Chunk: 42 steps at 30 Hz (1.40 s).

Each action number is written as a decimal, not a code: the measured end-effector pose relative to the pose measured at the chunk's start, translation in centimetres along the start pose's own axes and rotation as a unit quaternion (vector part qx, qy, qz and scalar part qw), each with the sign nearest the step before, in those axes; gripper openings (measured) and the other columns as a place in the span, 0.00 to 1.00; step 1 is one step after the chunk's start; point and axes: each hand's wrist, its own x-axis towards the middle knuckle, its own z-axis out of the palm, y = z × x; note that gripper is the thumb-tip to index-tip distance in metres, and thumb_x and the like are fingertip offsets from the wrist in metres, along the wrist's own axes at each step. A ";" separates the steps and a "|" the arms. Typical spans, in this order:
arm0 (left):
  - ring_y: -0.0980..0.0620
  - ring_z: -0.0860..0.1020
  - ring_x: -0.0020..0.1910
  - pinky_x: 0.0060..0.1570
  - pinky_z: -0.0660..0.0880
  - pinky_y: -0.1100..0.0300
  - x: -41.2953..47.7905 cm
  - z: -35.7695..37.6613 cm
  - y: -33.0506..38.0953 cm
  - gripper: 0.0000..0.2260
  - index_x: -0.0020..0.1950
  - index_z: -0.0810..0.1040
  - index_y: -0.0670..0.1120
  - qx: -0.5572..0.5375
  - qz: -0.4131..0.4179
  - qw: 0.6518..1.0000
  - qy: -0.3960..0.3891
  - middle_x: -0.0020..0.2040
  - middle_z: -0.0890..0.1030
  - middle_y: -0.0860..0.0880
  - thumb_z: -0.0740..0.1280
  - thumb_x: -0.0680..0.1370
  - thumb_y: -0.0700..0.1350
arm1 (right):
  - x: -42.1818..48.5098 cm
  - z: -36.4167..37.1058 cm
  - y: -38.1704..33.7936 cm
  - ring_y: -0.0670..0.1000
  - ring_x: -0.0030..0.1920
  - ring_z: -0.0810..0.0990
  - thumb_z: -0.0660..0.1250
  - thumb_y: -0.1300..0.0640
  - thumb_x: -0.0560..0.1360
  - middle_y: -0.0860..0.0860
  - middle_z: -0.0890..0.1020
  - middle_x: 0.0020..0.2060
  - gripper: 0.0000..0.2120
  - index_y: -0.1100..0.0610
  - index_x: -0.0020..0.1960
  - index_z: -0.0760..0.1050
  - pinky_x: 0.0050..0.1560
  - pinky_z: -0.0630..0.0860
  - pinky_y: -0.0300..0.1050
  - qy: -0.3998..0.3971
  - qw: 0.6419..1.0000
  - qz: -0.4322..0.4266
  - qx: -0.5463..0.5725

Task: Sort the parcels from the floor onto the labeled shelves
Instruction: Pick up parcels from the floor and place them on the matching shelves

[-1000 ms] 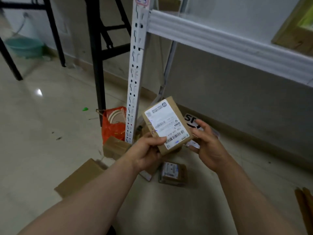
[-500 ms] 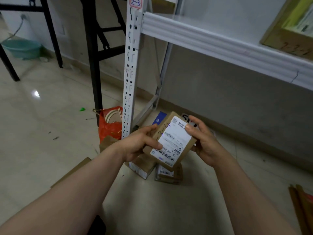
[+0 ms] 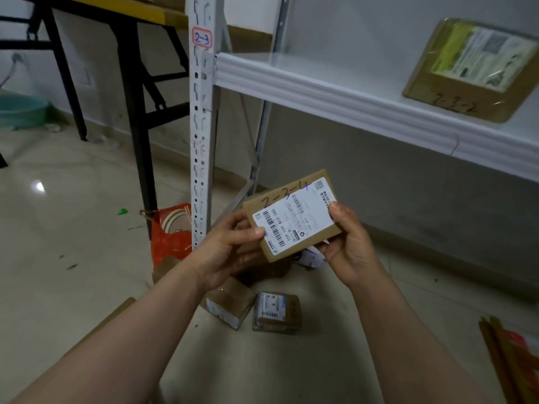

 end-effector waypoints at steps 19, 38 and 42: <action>0.49 0.83 0.56 0.45 0.81 0.58 0.2 16.0 3.1 0.31 0.68 0.66 0.53 0.041 0.259 0.965 0.008 0.59 0.83 0.49 0.73 0.68 0.43 | -7.5 -1.0 -14.8 0.50 0.54 0.84 0.73 0.46 0.72 0.48 0.84 0.54 0.15 0.46 0.58 0.78 0.49 0.81 0.41 0.043 0.927 -0.351 -0.125; 0.64 0.73 0.64 0.51 0.76 0.71 12.3 34.4 4.1 0.32 0.74 0.62 0.60 0.297 0.344 0.885 -0.100 0.67 0.73 0.58 0.70 0.76 0.38 | -3.5 -12.1 -27.8 0.42 0.54 0.83 0.68 0.55 0.79 0.46 0.82 0.56 0.10 0.46 0.58 0.72 0.48 0.81 0.35 0.216 0.853 -0.456 -0.134; 0.63 0.71 0.63 0.64 0.71 0.60 14.8 39.0 2.5 0.35 0.75 0.59 0.65 0.357 0.320 0.870 -0.117 0.72 0.65 0.56 0.71 0.76 0.42 | -3.0 -16.9 -31.2 0.42 0.55 0.83 0.67 0.51 0.80 0.46 0.81 0.57 0.08 0.41 0.56 0.70 0.46 0.80 0.32 0.275 0.843 -0.431 -0.168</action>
